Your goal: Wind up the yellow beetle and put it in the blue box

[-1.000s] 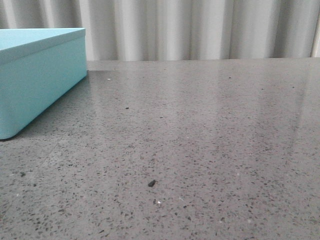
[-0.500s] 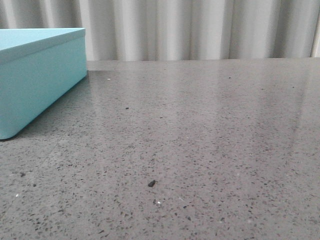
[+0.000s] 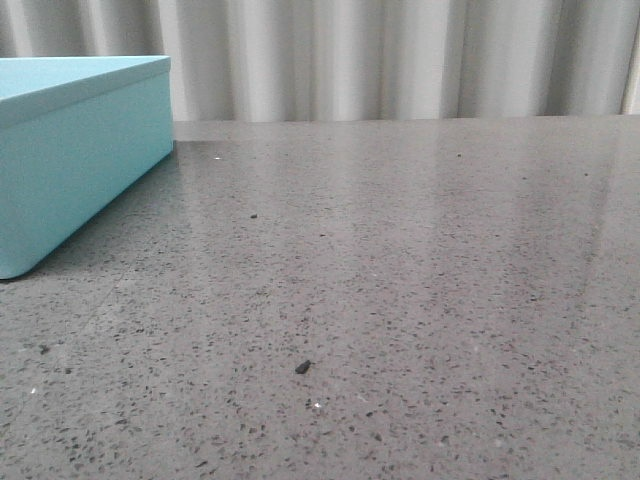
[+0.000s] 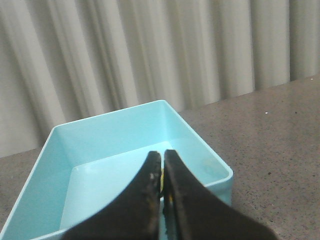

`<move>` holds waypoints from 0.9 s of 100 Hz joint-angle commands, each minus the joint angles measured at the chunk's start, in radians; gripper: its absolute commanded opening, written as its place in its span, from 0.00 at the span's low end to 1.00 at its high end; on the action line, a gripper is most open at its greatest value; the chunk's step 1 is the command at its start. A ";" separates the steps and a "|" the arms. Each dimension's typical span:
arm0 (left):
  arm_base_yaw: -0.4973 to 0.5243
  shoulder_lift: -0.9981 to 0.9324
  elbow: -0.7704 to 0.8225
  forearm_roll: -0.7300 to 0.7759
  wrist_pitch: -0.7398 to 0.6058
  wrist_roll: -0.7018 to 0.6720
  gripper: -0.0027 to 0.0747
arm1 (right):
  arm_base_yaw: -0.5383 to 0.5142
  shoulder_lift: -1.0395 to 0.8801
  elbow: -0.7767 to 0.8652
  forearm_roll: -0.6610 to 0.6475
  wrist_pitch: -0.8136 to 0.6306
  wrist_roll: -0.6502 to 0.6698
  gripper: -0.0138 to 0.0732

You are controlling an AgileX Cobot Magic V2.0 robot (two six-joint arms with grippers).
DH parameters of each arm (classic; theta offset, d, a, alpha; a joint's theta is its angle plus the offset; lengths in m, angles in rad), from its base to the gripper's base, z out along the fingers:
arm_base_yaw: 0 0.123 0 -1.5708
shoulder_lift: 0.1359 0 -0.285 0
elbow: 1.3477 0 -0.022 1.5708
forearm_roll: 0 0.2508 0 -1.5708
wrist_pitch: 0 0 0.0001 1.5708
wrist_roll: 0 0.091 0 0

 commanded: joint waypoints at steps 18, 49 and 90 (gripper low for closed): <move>0.000 0.012 -0.023 -0.025 -0.074 -0.007 0.01 | -0.001 0.006 -0.028 0.000 -0.078 -0.008 0.09; 0.000 0.012 0.069 0.108 -0.288 -0.083 0.01 | -0.001 0.006 -0.028 0.000 -0.078 -0.008 0.09; 0.099 0.012 0.329 0.427 -0.541 -0.618 0.01 | -0.001 0.006 -0.028 0.000 -0.078 -0.008 0.09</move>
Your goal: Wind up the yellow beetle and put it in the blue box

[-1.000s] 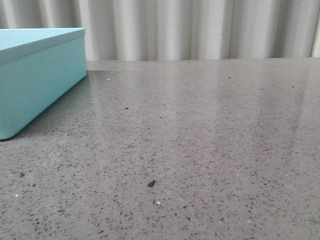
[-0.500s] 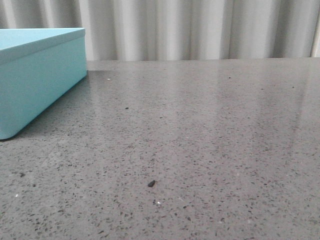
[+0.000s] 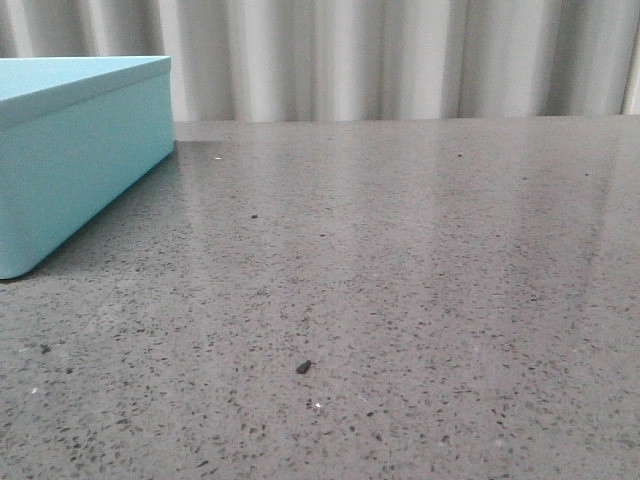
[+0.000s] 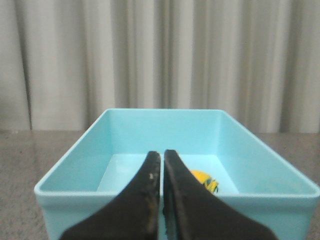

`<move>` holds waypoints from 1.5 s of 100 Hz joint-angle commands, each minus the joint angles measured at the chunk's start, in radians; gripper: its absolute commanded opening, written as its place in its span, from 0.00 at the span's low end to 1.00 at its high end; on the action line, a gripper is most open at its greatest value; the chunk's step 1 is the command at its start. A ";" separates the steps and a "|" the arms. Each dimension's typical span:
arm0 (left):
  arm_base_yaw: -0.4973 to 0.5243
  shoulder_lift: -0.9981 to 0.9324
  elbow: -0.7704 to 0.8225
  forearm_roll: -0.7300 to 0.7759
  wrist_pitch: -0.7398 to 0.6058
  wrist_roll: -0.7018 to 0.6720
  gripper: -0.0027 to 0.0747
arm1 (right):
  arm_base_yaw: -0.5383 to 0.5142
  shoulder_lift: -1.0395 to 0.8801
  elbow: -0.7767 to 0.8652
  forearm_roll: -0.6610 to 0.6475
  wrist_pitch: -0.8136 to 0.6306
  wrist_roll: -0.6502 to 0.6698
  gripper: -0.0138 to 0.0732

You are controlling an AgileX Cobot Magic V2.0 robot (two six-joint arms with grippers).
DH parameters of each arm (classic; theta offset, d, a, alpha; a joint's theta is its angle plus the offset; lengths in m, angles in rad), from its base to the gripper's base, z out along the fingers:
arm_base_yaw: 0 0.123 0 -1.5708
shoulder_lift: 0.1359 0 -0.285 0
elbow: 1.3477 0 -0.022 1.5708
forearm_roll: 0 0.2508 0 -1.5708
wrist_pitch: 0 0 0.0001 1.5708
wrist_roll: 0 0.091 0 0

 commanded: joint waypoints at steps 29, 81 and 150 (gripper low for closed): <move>0.100 -0.075 0.129 0.019 0.010 -0.038 0.01 | -0.001 0.006 -0.028 0.000 -0.078 -0.008 0.09; 0.100 -0.079 0.128 0.014 0.261 -0.038 0.01 | -0.001 0.006 -0.028 0.000 -0.076 -0.008 0.09; 0.100 -0.079 0.128 0.014 0.261 -0.038 0.01 | -0.001 0.006 -0.028 0.000 -0.076 -0.008 0.09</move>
